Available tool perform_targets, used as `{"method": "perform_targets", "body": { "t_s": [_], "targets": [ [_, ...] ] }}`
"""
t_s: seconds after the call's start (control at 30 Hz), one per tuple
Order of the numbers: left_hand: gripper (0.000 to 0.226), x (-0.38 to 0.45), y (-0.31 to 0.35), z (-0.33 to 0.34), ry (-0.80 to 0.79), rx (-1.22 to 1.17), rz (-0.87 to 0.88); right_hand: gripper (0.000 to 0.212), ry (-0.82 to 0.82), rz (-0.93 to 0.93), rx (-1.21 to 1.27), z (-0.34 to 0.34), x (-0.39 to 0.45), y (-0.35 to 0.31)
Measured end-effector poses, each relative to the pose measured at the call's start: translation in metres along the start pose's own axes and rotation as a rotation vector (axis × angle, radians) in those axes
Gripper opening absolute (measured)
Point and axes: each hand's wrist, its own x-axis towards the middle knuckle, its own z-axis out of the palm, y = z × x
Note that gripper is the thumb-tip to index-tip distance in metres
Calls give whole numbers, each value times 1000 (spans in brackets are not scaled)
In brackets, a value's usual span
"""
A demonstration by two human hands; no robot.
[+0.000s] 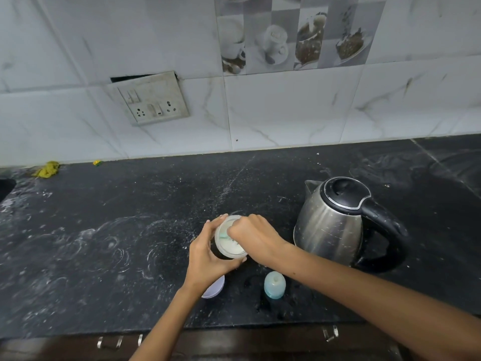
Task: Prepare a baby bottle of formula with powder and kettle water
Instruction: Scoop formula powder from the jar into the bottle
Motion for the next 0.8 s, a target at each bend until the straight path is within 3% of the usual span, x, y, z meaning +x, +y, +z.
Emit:
{"method": "perform_targets", "body": {
  "t_s": [0.1, 0.3, 0.4, 0.5, 0.63, 0.8],
  "targets": [
    [84, 1, -1, -1, 8, -10, 4, 12, 20, -43, 28, 1, -2, 4],
    [84, 1, -2, -1, -4, -1, 21, 36, -35, -111, 9, 2, -6, 10],
    [84, 1, -1, 0, -8, 13, 39, 25, -9, -103, -19, 0, -6, 16],
    [85, 2, -1, 1, -16, 41, 62, 43, -3, -96, 11, -3, -9, 15],
    [84, 2, -3, 2, -17, 73, 74, 27, -66, 24, 194, 4, -11, 14],
    [84, 1, -4, 0, -23, 98, 58, 13, 116, 83, 551, 18, -12, 27]
  ]
}}
